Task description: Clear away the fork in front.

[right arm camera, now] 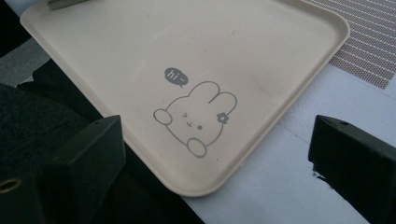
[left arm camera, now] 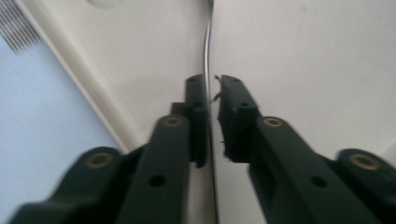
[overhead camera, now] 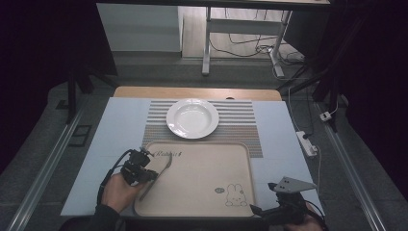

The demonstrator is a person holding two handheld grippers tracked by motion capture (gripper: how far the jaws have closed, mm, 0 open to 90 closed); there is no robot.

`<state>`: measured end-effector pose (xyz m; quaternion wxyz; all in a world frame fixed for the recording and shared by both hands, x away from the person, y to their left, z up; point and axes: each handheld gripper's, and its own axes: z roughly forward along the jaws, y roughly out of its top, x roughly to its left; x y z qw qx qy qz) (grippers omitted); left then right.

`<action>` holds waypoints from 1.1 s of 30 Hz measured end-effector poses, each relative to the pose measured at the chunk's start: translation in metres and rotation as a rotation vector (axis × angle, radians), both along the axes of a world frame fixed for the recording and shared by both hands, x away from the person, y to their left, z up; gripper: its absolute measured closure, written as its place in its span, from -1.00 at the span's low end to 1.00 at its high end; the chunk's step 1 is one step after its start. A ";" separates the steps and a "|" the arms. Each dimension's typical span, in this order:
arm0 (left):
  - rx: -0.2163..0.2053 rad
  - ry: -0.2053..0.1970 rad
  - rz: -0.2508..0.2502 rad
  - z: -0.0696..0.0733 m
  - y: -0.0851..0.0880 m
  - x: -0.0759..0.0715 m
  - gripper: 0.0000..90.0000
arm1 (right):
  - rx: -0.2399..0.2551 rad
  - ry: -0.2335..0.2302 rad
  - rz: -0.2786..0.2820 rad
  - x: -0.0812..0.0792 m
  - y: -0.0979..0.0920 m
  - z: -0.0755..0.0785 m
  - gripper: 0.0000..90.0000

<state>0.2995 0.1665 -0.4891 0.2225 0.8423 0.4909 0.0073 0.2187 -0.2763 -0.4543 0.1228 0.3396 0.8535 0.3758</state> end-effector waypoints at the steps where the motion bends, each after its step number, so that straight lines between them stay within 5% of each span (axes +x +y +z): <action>1: -0.004 -0.009 -0.006 0.001 -0.001 0.004 0.98 | -0.006 -0.004 -0.004 -0.001 0.000 0.000 -0.94; 11: 0.014 -0.049 -0.043 -0.005 -0.020 0.044 0.99 | -0.004 -0.008 -0.019 -0.004 -0.001 0.000 -0.96; 26: -0.063 -0.096 -0.189 -0.003 -0.050 0.036 0.99 | 0.015 0.020 -0.015 -0.001 -0.002 -0.001 -0.96; 33: 0.013 -0.055 -0.227 -0.022 -0.069 0.035 0.99 | 0.019 0.029 -0.008 -0.001 -0.003 -0.001 -0.96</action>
